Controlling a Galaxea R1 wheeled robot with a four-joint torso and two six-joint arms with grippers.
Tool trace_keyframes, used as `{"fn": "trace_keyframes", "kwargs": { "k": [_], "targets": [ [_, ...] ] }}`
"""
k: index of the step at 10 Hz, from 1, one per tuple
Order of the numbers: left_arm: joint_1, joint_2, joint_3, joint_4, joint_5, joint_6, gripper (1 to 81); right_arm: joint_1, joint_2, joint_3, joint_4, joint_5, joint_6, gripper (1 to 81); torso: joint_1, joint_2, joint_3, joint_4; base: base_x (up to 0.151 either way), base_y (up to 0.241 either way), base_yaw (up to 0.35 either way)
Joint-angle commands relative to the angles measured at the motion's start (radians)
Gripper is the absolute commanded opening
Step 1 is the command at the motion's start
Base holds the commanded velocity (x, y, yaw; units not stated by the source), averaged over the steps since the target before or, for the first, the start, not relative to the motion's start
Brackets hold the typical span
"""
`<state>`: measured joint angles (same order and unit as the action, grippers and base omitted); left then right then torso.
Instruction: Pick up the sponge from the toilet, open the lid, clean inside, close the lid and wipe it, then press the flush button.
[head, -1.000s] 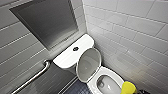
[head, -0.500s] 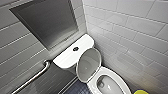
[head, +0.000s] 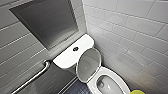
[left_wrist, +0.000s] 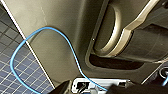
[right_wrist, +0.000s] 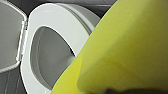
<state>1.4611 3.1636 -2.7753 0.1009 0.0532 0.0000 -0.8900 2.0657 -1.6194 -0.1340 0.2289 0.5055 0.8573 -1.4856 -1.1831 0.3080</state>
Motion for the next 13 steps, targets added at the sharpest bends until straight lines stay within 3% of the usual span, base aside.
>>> {"fn": "trace_keyframes", "kwargs": {
  "k": [1,3,5,6,8,13],
  "targets": [
    [0.031,-0.008,-0.001,0.000,0.089,0.006,81.1,0.188,0.061,0.063,-0.047,-0.253,-0.005,1.0,0.000,0.000,0.000,0.000,0.000,0.000,0.000],
    [0.031,-0.008,-0.001,0.000,0.088,0.006,81.1,0.311,0.133,0.056,-0.065,-0.419,-0.004,1.0,0.000,0.000,0.000,0.000,0.000,0.000,0.000],
    [0.031,-0.008,-0.001,0.000,0.088,0.006,81.1,0.389,0.179,0.038,-0.078,-0.462,-0.007,1.0,-0.001,0.000,0.000,-0.002,0.000,0.000,0.000],
    [0.031,-0.008,-0.001,0.000,0.088,0.006,81.1,0.446,0.222,0.026,-0.085,-0.569,-0.004,1.0,-0.002,-0.001,0.000,-0.003,0.000,0.000,0.000],
    [0.031,-0.006,-0.001,0.000,0.088,0.006,81.1,0.536,0.322,-0.025,-0.096,-0.681,-0.001,1.0,-0.005,-0.002,0.001,-0.005,0.000,0.000,0.000],
    [0.031,-0.006,-0.001,0.000,0.088,0.006,81.1,0.640,0.405,-0.069,-0.093,-0.786,0.004,1.0,-0.005,-0.002,0.000,-0.004,0.000,0.000,0.000]
  ]
}}
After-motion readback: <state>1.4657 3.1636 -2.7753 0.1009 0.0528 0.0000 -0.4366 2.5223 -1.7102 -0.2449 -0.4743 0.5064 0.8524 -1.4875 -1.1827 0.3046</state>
